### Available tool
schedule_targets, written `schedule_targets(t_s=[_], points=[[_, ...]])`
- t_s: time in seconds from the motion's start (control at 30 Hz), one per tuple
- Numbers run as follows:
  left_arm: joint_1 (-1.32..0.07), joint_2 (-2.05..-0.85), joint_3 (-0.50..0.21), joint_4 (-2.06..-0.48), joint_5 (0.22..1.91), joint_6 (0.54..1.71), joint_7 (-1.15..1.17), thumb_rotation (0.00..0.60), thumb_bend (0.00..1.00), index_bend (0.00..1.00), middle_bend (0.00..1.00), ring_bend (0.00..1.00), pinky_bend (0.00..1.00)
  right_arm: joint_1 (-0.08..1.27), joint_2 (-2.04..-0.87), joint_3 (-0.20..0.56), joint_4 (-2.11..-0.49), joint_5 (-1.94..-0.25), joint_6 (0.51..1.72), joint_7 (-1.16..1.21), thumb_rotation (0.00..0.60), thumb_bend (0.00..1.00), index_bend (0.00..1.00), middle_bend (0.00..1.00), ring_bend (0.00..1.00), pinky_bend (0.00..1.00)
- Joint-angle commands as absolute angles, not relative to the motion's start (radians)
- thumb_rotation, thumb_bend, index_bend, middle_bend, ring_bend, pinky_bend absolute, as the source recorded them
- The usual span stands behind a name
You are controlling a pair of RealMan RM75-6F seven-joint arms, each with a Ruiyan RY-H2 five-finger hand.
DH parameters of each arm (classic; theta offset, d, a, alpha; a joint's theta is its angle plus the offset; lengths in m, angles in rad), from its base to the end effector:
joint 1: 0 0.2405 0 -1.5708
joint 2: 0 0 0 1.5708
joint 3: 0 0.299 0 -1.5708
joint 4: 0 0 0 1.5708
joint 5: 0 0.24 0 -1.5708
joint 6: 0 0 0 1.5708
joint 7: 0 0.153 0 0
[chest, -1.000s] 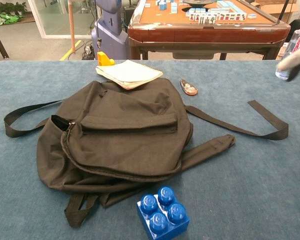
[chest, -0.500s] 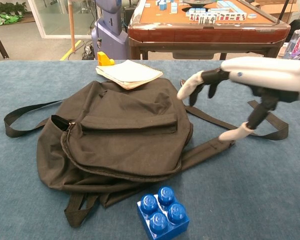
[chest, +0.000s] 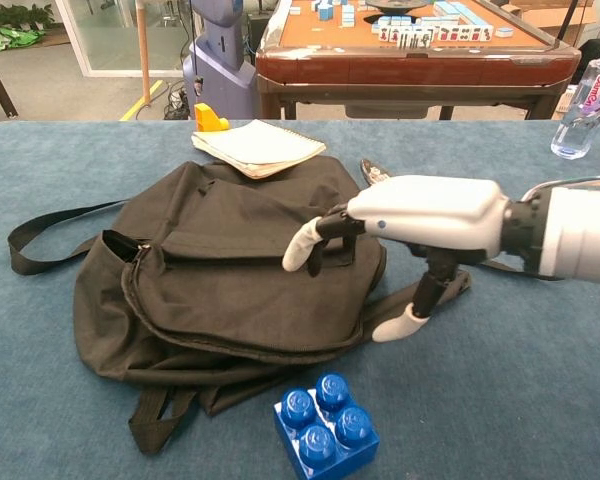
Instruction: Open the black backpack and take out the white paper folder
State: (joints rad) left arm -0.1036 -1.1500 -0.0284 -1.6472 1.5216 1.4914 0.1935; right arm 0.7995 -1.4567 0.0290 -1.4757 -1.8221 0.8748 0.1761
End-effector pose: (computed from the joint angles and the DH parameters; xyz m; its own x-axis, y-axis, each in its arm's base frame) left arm -0.3449 0.1961 0.1319 0.5117 0.0062 0.8591 0.8581 -0.0527 -0.5107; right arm -0.1473 -0.3287 -0.0588 0.5559 -0.3360 0.7603 -0.5901 -0.8037 0.0763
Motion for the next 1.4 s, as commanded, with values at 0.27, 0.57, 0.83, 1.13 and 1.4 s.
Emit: schedule_targets(t_s=[0.27,0.57,0.83,1.13,1.4], points=[[-0.100,-1.149,-0.027,-1.643,1.515,1.490,0.192,0.600,0.26,0.27,0.26,0.19,0.13,0.843,-1.523,0.007,-1.422,-1.800,0.857,0.144,0.600,0.10,0.23,0.29,0.20,0.27],[-0.100,-1.151,-0.025,-1.634,1.509,1.481,0.186,0.600,0.26,0.27,0.26,0.20,0.13,0.869,-1.576,0.014,-1.387,-1.754,0.839,0.104,0.600,0.09,0.23,0.28,0.20,0.27],[-0.100,-1.159,-0.025,-1.617,1.506,1.479,0.179,0.600,0.26,0.27,0.26,0.20,0.13,0.896,-1.605,0.040,-1.365,-1.707,0.831,0.092,0.600,0.15,0.23,0.28,0.20,0.27],[-0.103,-1.168,-0.027,-1.602,1.504,1.474,0.173,0.600,0.26,0.27,0.26,0.20,0.13,0.946,-1.610,0.082,-1.355,-1.640,0.782,0.102,0.600,0.27,0.23,0.28,0.20,0.27],[-0.102,-1.169,-0.028,-1.595,1.505,1.476,0.170,0.600,0.26,0.27,0.26,0.20,0.13,0.972,-1.641,0.093,-1.330,-1.608,0.764,0.088,0.600,0.37,0.43,0.35,0.22,0.28]])
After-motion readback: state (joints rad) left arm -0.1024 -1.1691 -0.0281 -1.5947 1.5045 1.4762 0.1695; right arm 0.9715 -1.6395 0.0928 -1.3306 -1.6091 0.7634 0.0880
